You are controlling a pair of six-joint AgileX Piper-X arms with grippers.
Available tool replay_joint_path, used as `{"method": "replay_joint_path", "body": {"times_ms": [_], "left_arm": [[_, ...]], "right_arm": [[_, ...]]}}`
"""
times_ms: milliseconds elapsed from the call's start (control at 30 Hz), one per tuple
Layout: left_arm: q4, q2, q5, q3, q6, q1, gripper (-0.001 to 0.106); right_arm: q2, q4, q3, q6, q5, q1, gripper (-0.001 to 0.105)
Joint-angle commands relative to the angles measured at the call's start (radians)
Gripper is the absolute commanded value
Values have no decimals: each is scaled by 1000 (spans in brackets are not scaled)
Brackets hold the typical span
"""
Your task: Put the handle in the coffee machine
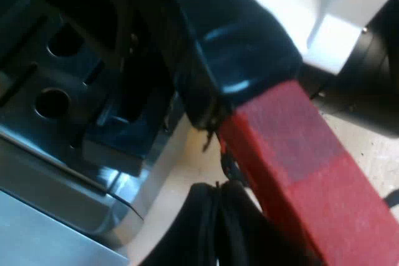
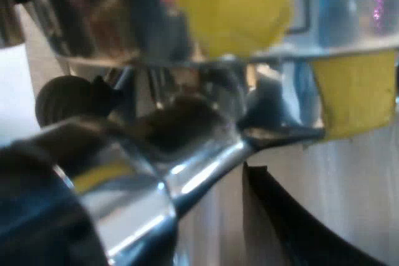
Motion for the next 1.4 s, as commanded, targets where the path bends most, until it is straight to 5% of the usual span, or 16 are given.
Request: {"method": "replay_joint_path", "body": {"times_ms": [33, 400, 667, 967, 1167, 1267, 1400], "left_arm": [[16, -16, 56, 5, -23, -19, 0], [-22, -60, 56, 5, -69, -19, 0], [-22, -90, 56, 5, -95, -19, 0], [-38, -96, 56, 7, -178, -19, 0], [-85, -96, -2, 9, -249, -45, 0], [-92, -101, -61, 19, -277, -79, 0], [-151, -138, -119, 56, -406, -119, 0]], "right_arm": [[-26, 27, -11, 5, -20, 3, 32], [-97, 372, 3, 154, -186, 14, 32], [-244, 585, 124, 238, -354, 14, 32], [-485, 823, 260, 240, -453, 44, 32], [-653, 966, 322, 240, -514, 71, 32], [-738, 1032, 325, 240, -530, 73, 36], [-857, 1125, 325, 236, -558, 73, 53]]}}
